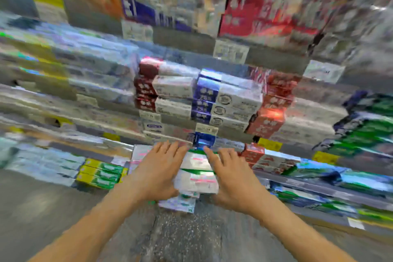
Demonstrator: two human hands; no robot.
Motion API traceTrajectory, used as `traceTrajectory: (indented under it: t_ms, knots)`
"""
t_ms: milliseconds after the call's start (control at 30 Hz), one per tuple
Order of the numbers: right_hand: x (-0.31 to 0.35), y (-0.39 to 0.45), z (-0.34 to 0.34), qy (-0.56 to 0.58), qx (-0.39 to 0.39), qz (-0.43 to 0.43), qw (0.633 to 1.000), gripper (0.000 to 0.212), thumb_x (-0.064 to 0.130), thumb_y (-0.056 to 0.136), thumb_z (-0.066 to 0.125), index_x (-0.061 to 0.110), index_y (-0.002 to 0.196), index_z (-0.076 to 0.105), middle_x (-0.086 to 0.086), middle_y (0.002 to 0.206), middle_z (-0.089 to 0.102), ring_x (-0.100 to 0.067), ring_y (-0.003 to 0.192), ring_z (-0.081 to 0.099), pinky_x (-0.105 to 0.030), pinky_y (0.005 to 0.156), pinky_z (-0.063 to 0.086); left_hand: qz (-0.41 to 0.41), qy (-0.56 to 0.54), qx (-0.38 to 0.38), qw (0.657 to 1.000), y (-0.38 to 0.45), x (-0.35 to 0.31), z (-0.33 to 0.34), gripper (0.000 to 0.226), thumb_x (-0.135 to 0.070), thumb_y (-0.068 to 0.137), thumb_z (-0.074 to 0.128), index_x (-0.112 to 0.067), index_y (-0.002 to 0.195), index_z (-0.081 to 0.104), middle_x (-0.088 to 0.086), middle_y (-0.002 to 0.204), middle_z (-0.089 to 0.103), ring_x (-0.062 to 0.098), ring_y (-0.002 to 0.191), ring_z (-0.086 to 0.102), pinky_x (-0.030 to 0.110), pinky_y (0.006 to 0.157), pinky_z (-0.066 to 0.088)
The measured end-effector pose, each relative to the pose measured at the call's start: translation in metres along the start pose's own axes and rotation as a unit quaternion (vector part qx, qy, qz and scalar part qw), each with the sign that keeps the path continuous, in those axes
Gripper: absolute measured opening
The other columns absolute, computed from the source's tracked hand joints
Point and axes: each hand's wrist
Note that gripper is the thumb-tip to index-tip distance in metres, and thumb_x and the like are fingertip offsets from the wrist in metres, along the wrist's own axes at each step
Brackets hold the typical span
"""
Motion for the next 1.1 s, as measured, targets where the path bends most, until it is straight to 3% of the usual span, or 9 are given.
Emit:
traceTrajectory:
  t_ms: [67, 167, 367, 600, 800, 900, 967, 1033, 1100]
  knots:
    - [0.004, -0.009, -0.047, 0.002, -0.068, -0.047, 0.997, 0.111, 0.072, 0.050, 0.069, 0.014, 0.139, 0.036, -0.006, 0.105, 0.056, -0.026, 0.094, 0.050, -0.034, 0.059, 0.053, -0.030, 0.007, -0.035, 0.999, -0.022, -0.001, -0.063, 0.094, -0.063, 0.044, 0.065, -0.010, 0.119, 0.047, 0.005, 0.096, 0.058, 0.025, 0.083, 0.060, 0.032, 0.076, 0.052]
    - [0.014, -0.017, -0.110, 0.013, -0.129, -0.111, 0.985, 0.103, 0.069, 0.059, 0.067, 0.017, 0.142, 0.033, -0.008, 0.118, 0.055, -0.031, 0.105, 0.056, -0.041, 0.069, 0.056, -0.084, 0.016, -0.081, 0.993, -0.056, -0.007, -0.137, 0.083, -0.061, 0.048, 0.048, -0.010, 0.114, 0.047, 0.005, 0.089, 0.057, 0.026, 0.075, 0.060, 0.032, 0.068, 0.051]
    - [0.060, -0.025, -0.212, 0.001, -0.279, -0.245, 0.928, 0.086, 0.061, 0.066, 0.055, 0.018, 0.138, 0.038, -0.011, 0.124, 0.058, -0.031, 0.114, 0.051, -0.043, 0.082, 0.052, -0.211, 0.095, -0.136, 0.963, -0.132, -0.017, -0.231, 0.093, -0.055, 0.044, 0.064, -0.008, 0.122, 0.041, 0.011, 0.097, 0.059, 0.032, 0.085, 0.059, 0.041, 0.075, 0.042]
    - [0.154, -0.032, -0.272, 0.030, -0.333, -0.396, 0.855, 0.080, 0.059, 0.069, 0.044, 0.017, 0.137, 0.037, -0.013, 0.121, 0.056, -0.028, 0.114, 0.042, -0.044, 0.084, 0.049, -0.351, 0.170, -0.163, 0.906, -0.249, -0.030, -0.292, 0.096, -0.048, 0.041, 0.071, -0.007, 0.122, 0.043, 0.011, 0.100, 0.057, 0.032, 0.086, 0.055, 0.039, 0.074, 0.035]
    - [0.249, -0.065, -0.275, 0.139, -0.346, -0.456, 0.808, 0.091, 0.049, 0.070, 0.066, 0.015, 0.144, 0.027, -0.017, 0.143, 0.039, -0.039, 0.132, 0.036, -0.058, 0.103, 0.035, -0.481, 0.155, -0.205, 0.838, -0.366, -0.056, -0.301, 0.089, -0.058, 0.053, 0.043, -0.006, 0.125, 0.041, 0.013, 0.097, 0.055, 0.034, 0.082, 0.056, 0.039, 0.070, 0.041]
    - [0.298, -0.105, -0.273, 0.463, -0.180, -0.338, 0.799, 0.097, 0.040, 0.075, 0.075, 0.019, 0.149, 0.016, -0.008, 0.151, 0.029, -0.025, 0.138, 0.030, -0.043, 0.110, 0.030, -0.567, 0.112, -0.256, 0.775, -0.426, -0.071, -0.296, 0.093, -0.058, 0.052, 0.045, -0.004, 0.127, 0.046, 0.013, 0.097, 0.054, 0.036, 0.086, 0.056, 0.041, 0.071, 0.041]
    - [0.341, -0.136, -0.268, 0.650, 0.072, -0.251, 0.713, 0.099, 0.034, 0.067, 0.082, 0.022, 0.147, 0.024, -0.001, 0.141, 0.044, -0.018, 0.126, 0.048, -0.039, 0.102, 0.041, -0.615, 0.094, -0.273, 0.734, -0.464, -0.083, -0.293, 0.092, -0.053, 0.051, 0.051, -0.005, 0.130, 0.046, 0.013, 0.101, 0.053, 0.037, 0.093, 0.053, 0.042, 0.076, 0.038]
    - [0.392, -0.165, -0.254, 0.691, 0.256, -0.232, 0.636, 0.078, 0.029, 0.062, 0.081, 0.019, 0.131, 0.046, -0.002, 0.121, 0.061, -0.017, 0.105, 0.062, -0.035, 0.088, 0.050, -0.650, 0.089, -0.271, 0.704, -0.501, -0.094, -0.288, 0.091, -0.049, 0.052, 0.056, -0.005, 0.131, 0.046, 0.014, 0.105, 0.053, 0.037, 0.097, 0.052, 0.042, 0.079, 0.036]
    - [0.449, -0.197, -0.238, 0.687, 0.341, -0.239, 0.596, 0.068, 0.025, 0.061, 0.083, 0.019, 0.121, 0.053, -0.001, 0.109, 0.067, -0.016, 0.090, 0.066, -0.030, 0.074, 0.050, -0.677, 0.098, -0.266, 0.680, -0.541, -0.105, -0.279, 0.094, -0.057, 0.053, 0.049, -0.004, 0.131, 0.046, 0.015, 0.108, 0.054, 0.038, 0.099, 0.053, 0.044, 0.079, 0.038]
Point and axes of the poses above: each hand's wrist, its own y-axis towards the middle knuckle, its own z-axis out of the palm, x = y × z
